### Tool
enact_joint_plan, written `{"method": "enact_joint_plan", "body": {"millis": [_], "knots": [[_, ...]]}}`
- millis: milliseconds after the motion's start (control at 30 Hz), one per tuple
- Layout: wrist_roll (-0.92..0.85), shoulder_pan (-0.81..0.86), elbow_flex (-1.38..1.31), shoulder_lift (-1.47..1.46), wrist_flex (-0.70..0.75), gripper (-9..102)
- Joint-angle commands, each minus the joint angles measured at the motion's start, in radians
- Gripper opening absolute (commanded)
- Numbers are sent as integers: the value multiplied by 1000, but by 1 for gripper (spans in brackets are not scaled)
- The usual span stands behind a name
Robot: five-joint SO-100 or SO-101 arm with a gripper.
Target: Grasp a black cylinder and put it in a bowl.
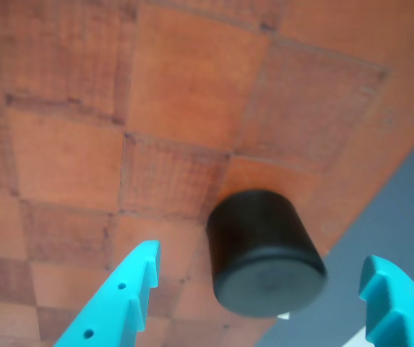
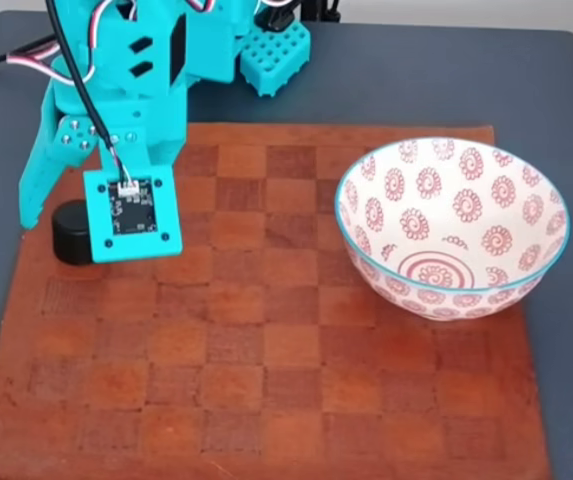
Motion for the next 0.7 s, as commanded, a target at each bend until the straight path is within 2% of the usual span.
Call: {"method": "enact_joint_plan", "body": {"millis": [0,267,433,667], "knots": [[-8,9,-37,-5,-29,34],[-6,37,-35,-58,-35,34],[-6,40,-37,-60,-35,26],[-5,40,-37,-57,-37,23]]}}
